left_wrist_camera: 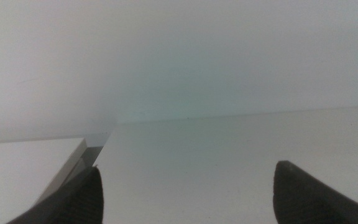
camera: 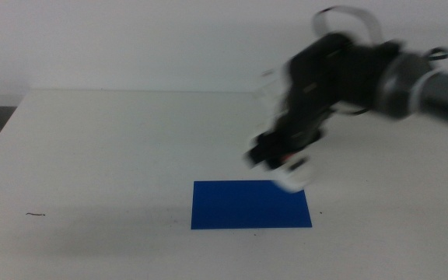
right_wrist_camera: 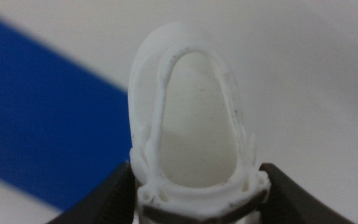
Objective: Use one arm to grab the shoe from the table and place it on the mat.
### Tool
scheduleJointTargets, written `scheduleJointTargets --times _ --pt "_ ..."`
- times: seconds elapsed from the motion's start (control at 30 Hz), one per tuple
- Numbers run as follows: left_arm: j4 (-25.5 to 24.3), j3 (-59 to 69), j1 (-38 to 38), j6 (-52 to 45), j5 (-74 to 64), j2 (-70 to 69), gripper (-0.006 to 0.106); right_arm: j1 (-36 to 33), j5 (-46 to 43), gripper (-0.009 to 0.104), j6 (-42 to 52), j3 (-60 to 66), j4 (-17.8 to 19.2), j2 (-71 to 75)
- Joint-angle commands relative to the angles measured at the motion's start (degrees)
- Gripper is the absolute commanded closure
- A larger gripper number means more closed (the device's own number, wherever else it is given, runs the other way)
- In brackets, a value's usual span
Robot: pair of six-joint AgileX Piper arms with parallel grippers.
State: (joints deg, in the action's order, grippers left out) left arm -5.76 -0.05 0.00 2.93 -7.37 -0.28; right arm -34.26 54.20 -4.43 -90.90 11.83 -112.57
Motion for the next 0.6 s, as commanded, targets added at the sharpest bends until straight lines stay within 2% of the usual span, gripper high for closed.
scheduleJointTargets --times 0.0,0.1,0.2,0.3,0.4,0.57 --pt "0.2 0.1 0.0 0.2 0.7 0.3 0.007 -5.4 -0.9 0.075 -5.3 0.0 3.1 -0.1" --pt "0.2 0.1 0.0 0.2 0.7 0.3 0.007 -8.5 -1.2 0.075 -8.5 0.0 2.8 -1.0" --pt "0.2 0.1 0.0 0.2 0.7 0.3 0.007 -8.6 -0.7 0.075 -11.2 0.1 1.8 -1.5" --pt "0.2 0.1 0.0 0.2 0.7 0.3 0.007 -8.6 0.2 0.075 -15.1 0.1 3.3 -1.5" --pt "0.2 0.1 0.0 0.2 0.7 0.3 0.007 -8.6 0.3 0.075 -21.0 0.1 4.1 -1.5" --pt "0.2 0.1 0.0 0.2 0.7 0.3 0.007 -8.6 -0.5 0.075 -33.8 0.1 2.6 -1.5"
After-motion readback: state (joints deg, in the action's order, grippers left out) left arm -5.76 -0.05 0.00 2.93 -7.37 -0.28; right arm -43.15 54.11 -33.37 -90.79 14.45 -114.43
